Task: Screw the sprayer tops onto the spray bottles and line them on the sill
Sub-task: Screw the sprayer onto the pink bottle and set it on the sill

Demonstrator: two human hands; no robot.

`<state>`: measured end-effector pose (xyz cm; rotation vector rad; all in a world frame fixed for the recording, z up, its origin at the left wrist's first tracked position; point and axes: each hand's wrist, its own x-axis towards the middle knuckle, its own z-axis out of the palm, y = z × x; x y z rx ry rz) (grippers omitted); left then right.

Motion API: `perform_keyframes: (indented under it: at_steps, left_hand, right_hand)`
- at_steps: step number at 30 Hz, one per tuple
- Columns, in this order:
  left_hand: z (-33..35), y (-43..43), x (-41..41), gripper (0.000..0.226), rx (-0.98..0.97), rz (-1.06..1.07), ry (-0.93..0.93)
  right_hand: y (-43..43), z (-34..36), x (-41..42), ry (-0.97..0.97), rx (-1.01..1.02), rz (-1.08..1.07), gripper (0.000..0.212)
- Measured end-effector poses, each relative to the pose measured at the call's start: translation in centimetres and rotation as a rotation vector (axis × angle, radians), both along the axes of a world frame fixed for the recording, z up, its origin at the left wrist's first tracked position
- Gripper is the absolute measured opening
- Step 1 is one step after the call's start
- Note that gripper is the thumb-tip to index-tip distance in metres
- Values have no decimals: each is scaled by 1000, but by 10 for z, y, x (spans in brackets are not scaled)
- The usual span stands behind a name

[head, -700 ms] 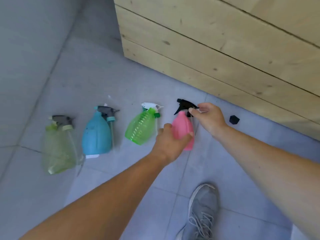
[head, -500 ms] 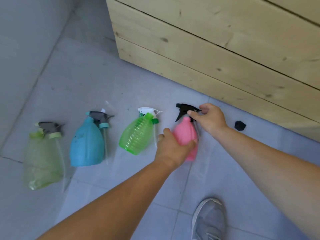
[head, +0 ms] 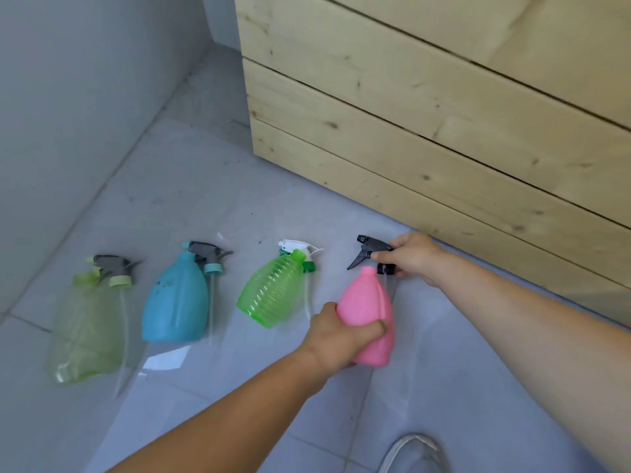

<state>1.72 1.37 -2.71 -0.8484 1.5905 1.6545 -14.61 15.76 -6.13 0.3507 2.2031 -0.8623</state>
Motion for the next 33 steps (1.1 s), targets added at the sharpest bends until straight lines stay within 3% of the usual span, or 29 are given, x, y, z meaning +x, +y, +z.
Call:
perform_keyframes:
  at_steps: [4,8,12,15,19,25,33]
  left_hand:
    - [38,-26,5,91,23,-14,125]
    - [101,-61,14,95,-15,-11,249]
    - [173,-92,39,89,-55,-40,352]
    - [225,-113,63,83,-198,-90,473]
    - [288,-142,107,87,-316,-93,588]
    - [338,-165,165,81,-390,0,674]
    - [356,-166,195,71,-431,27,744]
  right_hand:
    - [-7,56,-7,36,-51,101,24]
    - [-34,154,-3,239,-180,183,15]
    - [-62,270,32,540,-399,141,9]
    - [-78,351,68,784,-573,37,5]
    - [-91,434,115,901,-859,-29,8]
    - [-116,484,171,976,-1021,-46,10]
    - [-144,473,208,819,-1034,26,5]
